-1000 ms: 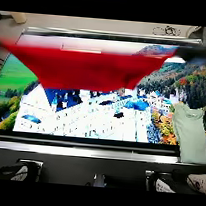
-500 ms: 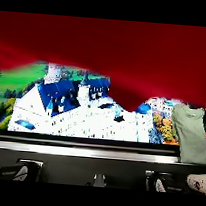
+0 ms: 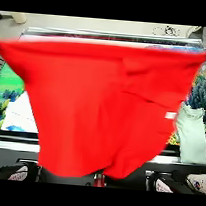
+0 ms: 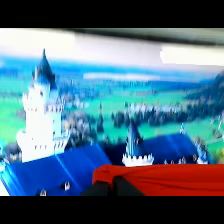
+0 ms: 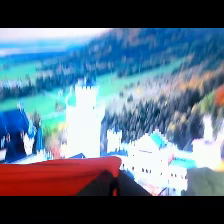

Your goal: Fold the shirts.

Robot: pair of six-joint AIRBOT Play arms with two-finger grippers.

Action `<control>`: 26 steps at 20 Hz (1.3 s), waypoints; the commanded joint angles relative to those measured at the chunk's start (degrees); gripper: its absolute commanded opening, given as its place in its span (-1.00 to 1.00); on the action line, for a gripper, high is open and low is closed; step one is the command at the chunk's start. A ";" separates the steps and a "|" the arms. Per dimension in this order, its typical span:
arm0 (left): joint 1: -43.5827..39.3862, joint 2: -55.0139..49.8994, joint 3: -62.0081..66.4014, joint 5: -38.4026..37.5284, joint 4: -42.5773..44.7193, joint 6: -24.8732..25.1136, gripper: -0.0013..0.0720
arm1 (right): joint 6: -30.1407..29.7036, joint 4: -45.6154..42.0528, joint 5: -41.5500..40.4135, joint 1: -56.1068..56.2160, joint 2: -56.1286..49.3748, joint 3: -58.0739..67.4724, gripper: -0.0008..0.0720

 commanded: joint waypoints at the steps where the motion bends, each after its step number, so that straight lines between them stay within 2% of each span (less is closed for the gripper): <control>1: -0.28 -11.04 -13.14 3.26 0.50 3.28 -0.90 | 1.92 3.91 8.48 0.85 -18.14 0.11 -0.92; 5: -0.28 -25.97 -10.91 8.83 -1.14 3.21 -0.90 | 5.44 3.98 -4.79 6.21 -31.15 0.13 -0.92; 8: -0.28 -34.58 -5.53 12.46 -3.48 3.19 -0.90 | 9.01 4.13 -16.63 8.37 -36.11 0.13 -0.92; 10: -0.28 -38.51 -2.49 13.75 -4.87 3.23 -0.89 | 11.32 4.70 -20.68 8.50 -38.40 0.13 -0.92; 12: -0.26 -39.78 -0.87 13.31 -5.29 3.34 -0.89 | 10.05 4.55 -18.78 8.00 -38.62 0.17 -0.92; 13: -0.15 -39.41 -0.02 11.32 -5.29 4.04 -0.90 | 7.54 4.35 -14.97 7.30 -37.81 0.20 -0.92; 15: -0.11 -38.40 0.96 2.71 -5.16 6.38 -0.89 | 3.39 1.46 -2.51 5.95 -36.13 0.13 -0.92; 17: -0.83 -38.42 -2.05 -7.34 -4.35 5.46 -0.90 | 4.17 -0.61 7.23 4.76 -36.35 -2.10 -0.92; 18: -1.38 -38.45 -6.10 -9.22 -3.98 4.72 -0.90 | 4.17 -0.13 9.44 4.76 -36.33 -5.33 -0.92; 21: -2.38 -38.69 -17.42 -4.61 -5.20 4.68 -0.90 | 5.25 3.85 4.48 6.40 -36.35 -15.06 -0.92; 22: -2.38 -38.66 -18.49 -3.39 -6.10 4.04 -0.85 | 8.17 4.04 2.16 7.04 -36.35 -15.69 -0.92; 23: -2.27 -38.58 -18.01 -3.56 -6.93 3.65 -0.34 | 10.58 4.33 1.29 7.08 -36.11 -15.30 -0.73; 24: -1.88 -38.40 -16.39 -5.27 -7.08 3.69 0.38 | 10.80 5.60 1.73 6.93 -35.50 -14.40 -0.14; 25: -0.90 -38.01 -13.79 -7.89 -6.62 3.78 0.53 | 9.27 5.46 3.52 6.43 -34.23 -13.22 0.21; 26: 0.35 -37.20 -11.43 -10.10 -5.99 3.91 0.49 | 7.28 5.14 5.79 5.55 -32.41 -12.61 0.25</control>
